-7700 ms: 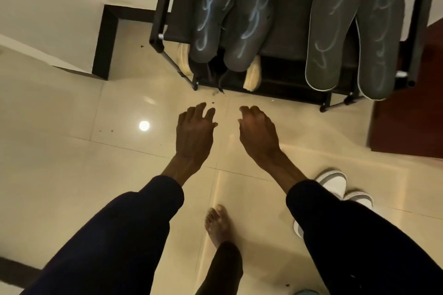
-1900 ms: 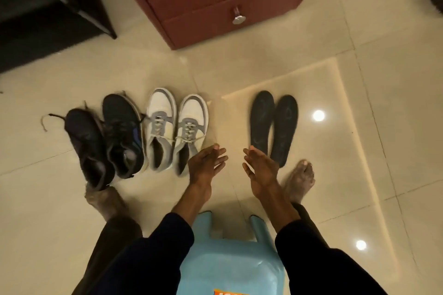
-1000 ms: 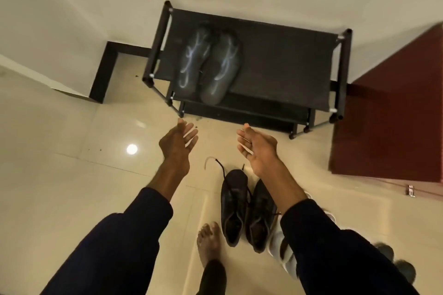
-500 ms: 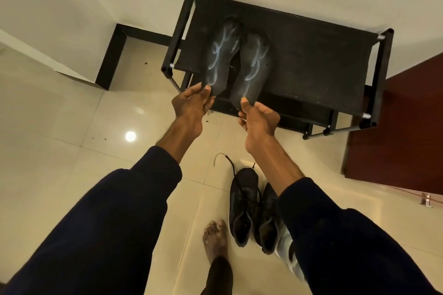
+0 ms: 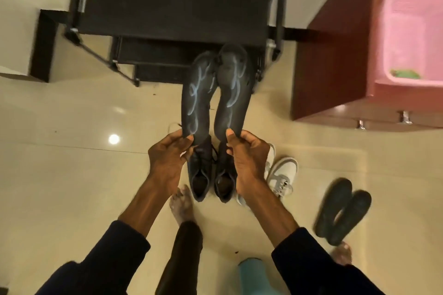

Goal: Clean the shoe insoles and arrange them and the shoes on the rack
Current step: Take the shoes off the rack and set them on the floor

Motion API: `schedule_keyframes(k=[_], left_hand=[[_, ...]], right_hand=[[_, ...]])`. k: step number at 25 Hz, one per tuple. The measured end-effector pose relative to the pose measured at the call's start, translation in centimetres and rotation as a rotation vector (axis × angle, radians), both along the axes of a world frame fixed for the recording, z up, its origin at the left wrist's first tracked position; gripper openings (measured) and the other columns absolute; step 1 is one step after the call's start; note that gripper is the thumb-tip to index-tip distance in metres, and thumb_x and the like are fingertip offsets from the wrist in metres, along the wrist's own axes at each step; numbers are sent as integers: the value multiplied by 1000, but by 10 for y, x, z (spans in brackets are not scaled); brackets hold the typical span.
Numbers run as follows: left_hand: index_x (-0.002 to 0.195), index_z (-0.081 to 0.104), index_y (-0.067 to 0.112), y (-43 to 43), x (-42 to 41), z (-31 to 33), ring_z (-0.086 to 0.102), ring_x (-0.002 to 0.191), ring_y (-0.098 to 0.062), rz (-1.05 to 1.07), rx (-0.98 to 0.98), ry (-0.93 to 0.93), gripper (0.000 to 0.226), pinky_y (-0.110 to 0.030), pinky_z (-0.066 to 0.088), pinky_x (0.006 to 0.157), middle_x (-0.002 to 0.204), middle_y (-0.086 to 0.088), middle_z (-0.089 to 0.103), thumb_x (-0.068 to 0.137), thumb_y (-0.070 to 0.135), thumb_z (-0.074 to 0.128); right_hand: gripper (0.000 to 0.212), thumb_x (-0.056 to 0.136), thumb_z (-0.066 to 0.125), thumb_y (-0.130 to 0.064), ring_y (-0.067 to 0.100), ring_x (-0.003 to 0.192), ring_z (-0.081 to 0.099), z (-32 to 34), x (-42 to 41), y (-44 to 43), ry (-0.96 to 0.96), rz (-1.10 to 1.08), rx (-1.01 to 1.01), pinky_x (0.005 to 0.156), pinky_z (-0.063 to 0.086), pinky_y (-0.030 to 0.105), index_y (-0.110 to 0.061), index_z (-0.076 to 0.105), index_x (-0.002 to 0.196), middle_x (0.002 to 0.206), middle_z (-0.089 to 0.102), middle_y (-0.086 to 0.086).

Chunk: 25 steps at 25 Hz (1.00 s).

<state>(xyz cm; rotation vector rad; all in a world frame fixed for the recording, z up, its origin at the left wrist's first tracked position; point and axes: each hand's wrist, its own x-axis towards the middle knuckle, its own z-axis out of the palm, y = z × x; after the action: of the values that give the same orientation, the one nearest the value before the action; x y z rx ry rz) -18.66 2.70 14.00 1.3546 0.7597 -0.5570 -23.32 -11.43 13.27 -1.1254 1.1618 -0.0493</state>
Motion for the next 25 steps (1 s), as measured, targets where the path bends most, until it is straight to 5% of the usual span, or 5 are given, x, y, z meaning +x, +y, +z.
schedule_keyframes(k=[3,8,16,21,25], left_hand=[[105,74,10,-53,-71,-14,74,90,-19,-20,20,90,22,-29,59,83,99,-6,78,87,-3,73],[99,71,10,-154,-179,-61,74,70,-8,-160,28,164,21,-21,59,68,77,4,78,90,-8,68],[93,71,11,-263,-285,-170,73,70,-12,-365,149,247,21,-22,57,61,76,1,76,90,-10,68],[87,71,20,-287,-311,-237,72,91,-25,-518,242,190,27,-41,59,87,85,0,76,89,-6,71],[89,73,23,-276,-327,-274,72,101,-30,-582,338,214,25,-49,58,96,99,-8,76,90,-2,73]], right_hand=[[11,84,79,-17,14,60,57,-16,-77,-46,50,-58,-46,61,52,29,-8,72,83,68,68,1],[7,84,78,-16,12,69,65,-59,-201,-128,187,-158,-44,78,57,39,-10,75,85,78,75,5],[12,88,75,-17,14,65,61,-150,-318,-218,360,-365,113,63,58,30,-16,68,78,71,67,-1],[28,89,74,-19,16,78,67,-232,-354,-231,399,-414,295,64,55,26,-2,67,110,104,71,12],[33,92,70,-14,18,82,66,-270,-375,-222,470,-342,455,70,56,31,1,60,119,106,70,13]])
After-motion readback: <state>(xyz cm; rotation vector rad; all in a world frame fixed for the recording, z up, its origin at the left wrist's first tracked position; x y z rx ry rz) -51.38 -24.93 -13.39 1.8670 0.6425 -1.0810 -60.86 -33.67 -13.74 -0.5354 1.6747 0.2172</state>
